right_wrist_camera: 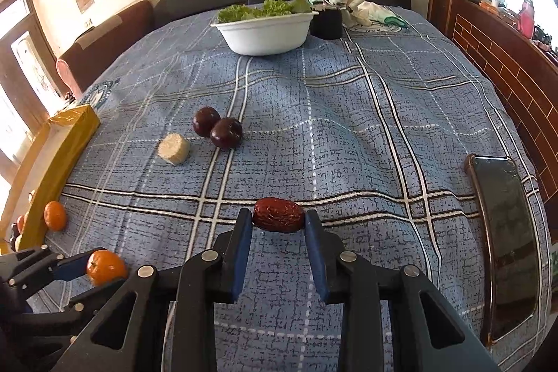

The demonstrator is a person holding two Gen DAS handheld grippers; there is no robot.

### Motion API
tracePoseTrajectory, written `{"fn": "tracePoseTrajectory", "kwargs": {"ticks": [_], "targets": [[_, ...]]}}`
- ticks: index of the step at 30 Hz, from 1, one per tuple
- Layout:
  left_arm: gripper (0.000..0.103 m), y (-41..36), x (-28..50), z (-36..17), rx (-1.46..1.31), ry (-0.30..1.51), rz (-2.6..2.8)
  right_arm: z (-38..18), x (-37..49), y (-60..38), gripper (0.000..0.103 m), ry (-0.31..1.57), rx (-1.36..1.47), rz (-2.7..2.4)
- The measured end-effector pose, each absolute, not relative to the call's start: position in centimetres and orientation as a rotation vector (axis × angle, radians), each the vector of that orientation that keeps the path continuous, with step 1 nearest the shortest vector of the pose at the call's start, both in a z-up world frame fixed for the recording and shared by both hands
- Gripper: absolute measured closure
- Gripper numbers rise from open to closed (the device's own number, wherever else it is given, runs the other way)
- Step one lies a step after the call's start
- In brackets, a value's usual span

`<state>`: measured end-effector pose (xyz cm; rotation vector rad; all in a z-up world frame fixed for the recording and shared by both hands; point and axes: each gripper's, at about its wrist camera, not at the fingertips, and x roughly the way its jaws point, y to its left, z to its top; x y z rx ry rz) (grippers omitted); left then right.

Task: Organize fruits
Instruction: 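Grasp the red jujube date with the right tool while the left tool grasps a mandarin orange, then carry the date and orange into the tray and open both tools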

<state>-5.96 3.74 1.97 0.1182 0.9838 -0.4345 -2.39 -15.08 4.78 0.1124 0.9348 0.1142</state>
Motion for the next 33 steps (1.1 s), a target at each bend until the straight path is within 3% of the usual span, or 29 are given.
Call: {"fn": "tracePoseTrajectory", "kwargs": {"ticks": [10, 21, 33], "targets": [[0.069, 10.8, -7.6, 5.8, -0.119, 0.899, -0.389, 9.1, -5.2, -12.0, 0.070, 0.865, 0.083, 0.181], [0.069, 26.0, -8.9, 10.0, -0.287, 0.758, -0.112, 13.0, -6.6, -1.3, 0.069, 0.818, 0.029, 0.377], [0.068, 36.5, -6.1, 8.9, -0.383, 0.769, 0.054, 10.7, -4.4, 14.5, 0.069, 0.895, -0.077, 0.618]]}}
